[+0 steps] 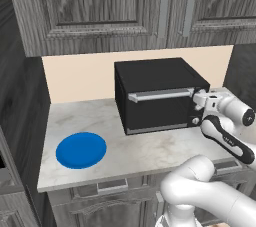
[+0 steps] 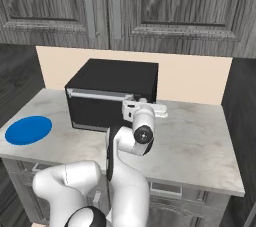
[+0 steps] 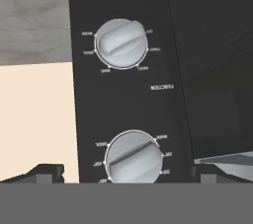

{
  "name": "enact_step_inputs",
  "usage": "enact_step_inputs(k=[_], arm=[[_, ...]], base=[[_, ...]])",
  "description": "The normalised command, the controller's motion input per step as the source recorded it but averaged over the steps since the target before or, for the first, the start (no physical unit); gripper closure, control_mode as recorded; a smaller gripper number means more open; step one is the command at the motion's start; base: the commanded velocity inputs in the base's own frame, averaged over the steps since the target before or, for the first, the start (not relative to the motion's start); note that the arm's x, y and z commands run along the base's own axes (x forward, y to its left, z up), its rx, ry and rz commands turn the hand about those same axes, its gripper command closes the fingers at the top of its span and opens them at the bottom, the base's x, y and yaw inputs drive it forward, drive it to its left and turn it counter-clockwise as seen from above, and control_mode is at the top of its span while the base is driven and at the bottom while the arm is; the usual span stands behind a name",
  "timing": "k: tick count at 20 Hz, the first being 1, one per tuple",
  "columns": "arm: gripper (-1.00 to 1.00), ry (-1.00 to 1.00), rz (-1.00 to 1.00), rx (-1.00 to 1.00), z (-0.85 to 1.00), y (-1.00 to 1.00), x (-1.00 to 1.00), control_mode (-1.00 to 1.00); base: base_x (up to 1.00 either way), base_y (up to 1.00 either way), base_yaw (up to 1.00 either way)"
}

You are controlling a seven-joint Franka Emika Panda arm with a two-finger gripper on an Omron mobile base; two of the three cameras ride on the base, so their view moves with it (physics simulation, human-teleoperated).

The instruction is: Pull the toaster oven rack outwards. Pick up the baguette from the plate and place it on the toaster oven rack. Close the toaster oven door fully and set the temperature to the lowest setting.

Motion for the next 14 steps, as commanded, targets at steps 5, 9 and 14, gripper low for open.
enact_step_inputs(k=[5, 9, 14], arm=[[-1.00, 0.00, 0.00, 0.00, -0.01, 0.04, 0.00, -1.00], [-1.00, 0.00, 0.00, 0.00, 0.00, 0.04, 0.04, -1.00], [-1.00, 0.00, 0.00, 0.00, 0.00, 0.05, 0.04, -1.00]], base=[[0.00, 0.00, 0.00], [0.00, 0.00, 0.00], [0.00, 0.00, 0.00]])
